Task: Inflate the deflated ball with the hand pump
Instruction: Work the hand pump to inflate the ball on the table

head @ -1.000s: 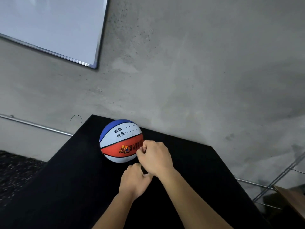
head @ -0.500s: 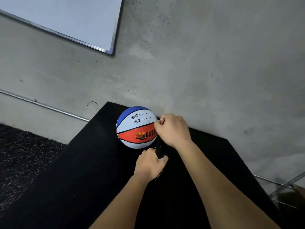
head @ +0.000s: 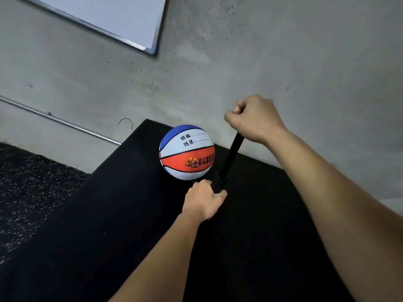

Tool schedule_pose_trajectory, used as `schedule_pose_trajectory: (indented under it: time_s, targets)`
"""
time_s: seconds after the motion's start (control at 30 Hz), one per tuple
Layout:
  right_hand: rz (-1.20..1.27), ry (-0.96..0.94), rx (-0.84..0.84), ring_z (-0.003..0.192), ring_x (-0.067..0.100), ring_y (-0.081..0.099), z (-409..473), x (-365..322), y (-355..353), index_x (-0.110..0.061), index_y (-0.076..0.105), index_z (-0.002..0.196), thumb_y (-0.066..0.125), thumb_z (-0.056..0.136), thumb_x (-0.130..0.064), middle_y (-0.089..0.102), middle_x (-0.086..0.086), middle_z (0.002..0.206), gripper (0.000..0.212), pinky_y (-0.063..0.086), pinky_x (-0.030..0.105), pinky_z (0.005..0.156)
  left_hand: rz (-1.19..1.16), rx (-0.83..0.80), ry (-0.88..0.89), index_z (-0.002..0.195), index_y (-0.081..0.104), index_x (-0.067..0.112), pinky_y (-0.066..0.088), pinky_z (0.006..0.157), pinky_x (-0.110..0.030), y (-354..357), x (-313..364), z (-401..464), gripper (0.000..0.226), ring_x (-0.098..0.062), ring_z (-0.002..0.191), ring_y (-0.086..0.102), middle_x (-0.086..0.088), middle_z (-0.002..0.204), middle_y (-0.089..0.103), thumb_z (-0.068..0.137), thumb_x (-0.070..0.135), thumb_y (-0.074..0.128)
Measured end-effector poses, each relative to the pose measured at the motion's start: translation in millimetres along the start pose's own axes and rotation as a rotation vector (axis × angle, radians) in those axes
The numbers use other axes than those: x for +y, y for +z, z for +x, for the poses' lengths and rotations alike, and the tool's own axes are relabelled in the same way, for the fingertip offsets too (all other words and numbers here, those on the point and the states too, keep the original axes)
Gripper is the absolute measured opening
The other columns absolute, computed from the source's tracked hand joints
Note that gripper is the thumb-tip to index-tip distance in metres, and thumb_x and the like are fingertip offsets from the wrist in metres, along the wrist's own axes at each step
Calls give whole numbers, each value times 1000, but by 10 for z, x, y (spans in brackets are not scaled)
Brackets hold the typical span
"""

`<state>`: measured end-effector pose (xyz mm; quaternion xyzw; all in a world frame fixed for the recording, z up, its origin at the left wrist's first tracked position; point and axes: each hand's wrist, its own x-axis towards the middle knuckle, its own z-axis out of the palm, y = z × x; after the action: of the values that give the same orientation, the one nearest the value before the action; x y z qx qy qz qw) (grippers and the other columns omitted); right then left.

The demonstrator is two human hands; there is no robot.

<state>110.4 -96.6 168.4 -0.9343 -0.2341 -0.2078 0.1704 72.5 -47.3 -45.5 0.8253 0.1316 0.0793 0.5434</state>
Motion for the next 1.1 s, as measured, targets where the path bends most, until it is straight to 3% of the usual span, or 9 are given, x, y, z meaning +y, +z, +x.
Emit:
schedule_pose_trajectory:
  time_s: [0.13, 0.27, 0.47, 0.6, 0.73, 0.83, 0.93, 1.1]
  targets:
    - [-66, 67, -25, 79, 38, 55, -211, 169, 471, -10, 55, 67, 53, 83, -34, 59, 10, 69, 29, 41, 33, 64, 30, 7, 8, 76, 59, 22, 53, 76, -36, 20, -6, 33, 24, -25, 81, 65, 0, 84, 68, 79, 47, 61]
    - [-95, 68, -108, 86, 38, 60, -462, 253, 786, -15, 55, 72, 51, 87, -35, 66, 15, 83, 25, 43, 36, 68, 84, 48, 12, 93, 68, 16, 54, 84, -40, 38, -3, 41, 42, -37, 98, 67, -9, 100, 73, 74, 52, 57]
    - [-157, 47, -156, 85, 35, 63, -831, 279, 792, -17, 49, 78, 49, 94, -32, 64, 9, 85, 21, 39, 34, 65, 180, -4, 56, 113, 66, 12, 50, 84, -37, -9, 74, -63, 47, -36, 107, 64, -11, 114, 71, 83, 47, 56]
    - [-201, 0, -186, 94, 38, 64, -672, 137, 449, -16, 64, 89, 51, 90, -34, 69, 14, 100, 23, 48, 36, 74, 137, -6, 16, 96, 66, 15, 53, 82, -34, -46, 86, -126, 35, -33, 101, 68, -8, 101, 72, 81, 47, 62]
    - [-127, 17, -36, 84, 36, 58, -325, 11, 99, -13, 66, 81, 53, 86, -34, 66, 11, 87, 25, 43, 31, 68, 64, -6, -16, 87, 62, 21, 56, 86, -40, -36, 51, -83, 28, -29, 93, 68, -4, 95, 71, 79, 48, 63]
    - [-134, 48, -38, 78, 33, 49, -407, 118, 338, -13, 57, 77, 49, 90, -32, 61, 11, 83, 25, 35, 31, 66, 64, 6, -8, 86, 65, 19, 56, 87, -41, -13, 52, -57, 31, -33, 95, 67, -8, 97, 72, 76, 48, 61]
    - [-144, 24, -59, 84, 35, 58, -587, 224, 751, -16, 53, 76, 48, 92, -32, 67, 15, 90, 23, 33, 32, 66, 68, 8, -12, 89, 68, 16, 57, 84, -41, -19, 44, -28, 47, -33, 94, 68, -7, 94, 74, 68, 55, 54]
    - [-163, 23, -124, 92, 40, 64, -710, 226, 910, -16, 58, 85, 49, 92, -34, 68, 17, 98, 22, 41, 36, 68, 77, -2, 22, 88, 71, 13, 55, 78, -38, -63, 61, -63, 50, -34, 92, 68, -8, 94, 75, 62, 49, 47]
